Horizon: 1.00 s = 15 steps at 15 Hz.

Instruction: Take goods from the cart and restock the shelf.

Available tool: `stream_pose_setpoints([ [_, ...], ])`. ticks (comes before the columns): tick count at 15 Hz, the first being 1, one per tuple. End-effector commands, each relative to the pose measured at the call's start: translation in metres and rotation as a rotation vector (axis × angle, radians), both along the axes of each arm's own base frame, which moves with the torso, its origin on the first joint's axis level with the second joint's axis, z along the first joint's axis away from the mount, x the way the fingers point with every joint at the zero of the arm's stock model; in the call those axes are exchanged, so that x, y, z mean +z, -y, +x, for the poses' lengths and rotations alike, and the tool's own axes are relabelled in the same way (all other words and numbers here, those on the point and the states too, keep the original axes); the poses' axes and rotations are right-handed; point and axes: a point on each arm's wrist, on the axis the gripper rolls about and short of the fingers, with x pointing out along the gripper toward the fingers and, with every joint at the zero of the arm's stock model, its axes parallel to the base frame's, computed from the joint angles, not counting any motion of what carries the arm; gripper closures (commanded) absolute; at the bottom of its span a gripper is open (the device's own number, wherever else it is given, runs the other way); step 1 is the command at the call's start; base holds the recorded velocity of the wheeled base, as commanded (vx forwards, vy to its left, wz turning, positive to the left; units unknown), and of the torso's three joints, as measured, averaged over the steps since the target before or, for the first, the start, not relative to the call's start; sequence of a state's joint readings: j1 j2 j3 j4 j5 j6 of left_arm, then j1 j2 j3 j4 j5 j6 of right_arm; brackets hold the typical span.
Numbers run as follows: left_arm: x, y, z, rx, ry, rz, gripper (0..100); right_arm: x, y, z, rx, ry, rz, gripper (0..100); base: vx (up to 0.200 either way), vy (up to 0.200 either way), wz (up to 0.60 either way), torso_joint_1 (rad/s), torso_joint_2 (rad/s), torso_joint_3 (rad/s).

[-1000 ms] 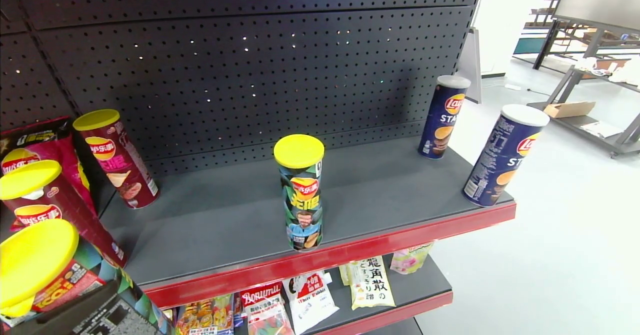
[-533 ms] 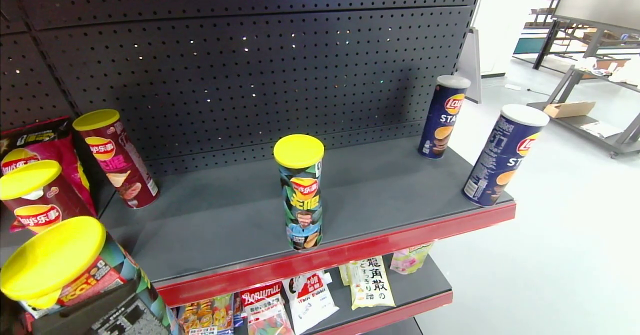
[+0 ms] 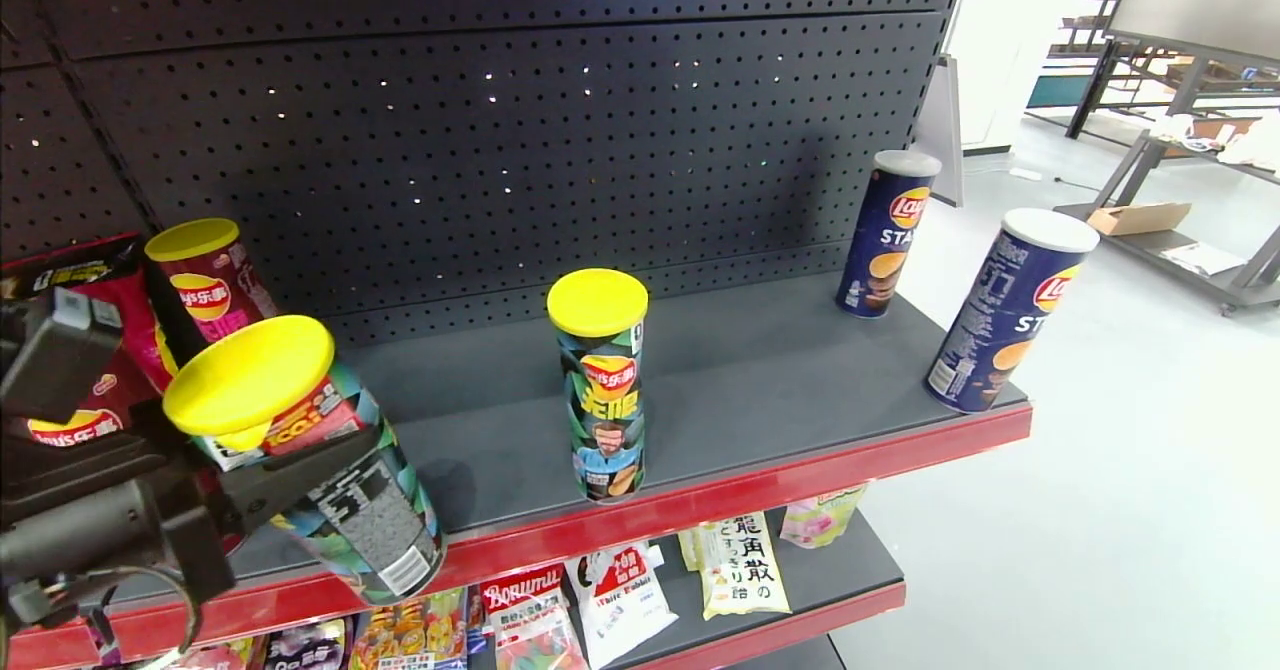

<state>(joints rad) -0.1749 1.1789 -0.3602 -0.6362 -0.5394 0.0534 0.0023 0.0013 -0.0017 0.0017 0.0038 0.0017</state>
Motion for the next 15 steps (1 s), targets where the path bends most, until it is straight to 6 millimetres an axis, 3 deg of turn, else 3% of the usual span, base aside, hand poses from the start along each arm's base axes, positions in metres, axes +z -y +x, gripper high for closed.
stream_pose_setpoints([
  [1,-0.006,0.015,0.033,-0.006,-0.037,0.016,100,0.000,0.000,0.000,0.001,0.001,0.000,0,0.000,0.000,0.00,0.000,0.00,0.000],
  [10,0.011,0.028,0.087,-0.002,0.058,0.031,100,0.000,0.000,0.000,0.001,0.001,0.000,0,0.000,0.000,0.00,0.000,0.00,0.000],
  [15,0.007,0.034,0.095,0.018,0.054,0.043,100,0.000,0.000,0.000,0.001,0.001,0.000,0,0.000,0.000,0.00,0.000,0.00,0.000],
])
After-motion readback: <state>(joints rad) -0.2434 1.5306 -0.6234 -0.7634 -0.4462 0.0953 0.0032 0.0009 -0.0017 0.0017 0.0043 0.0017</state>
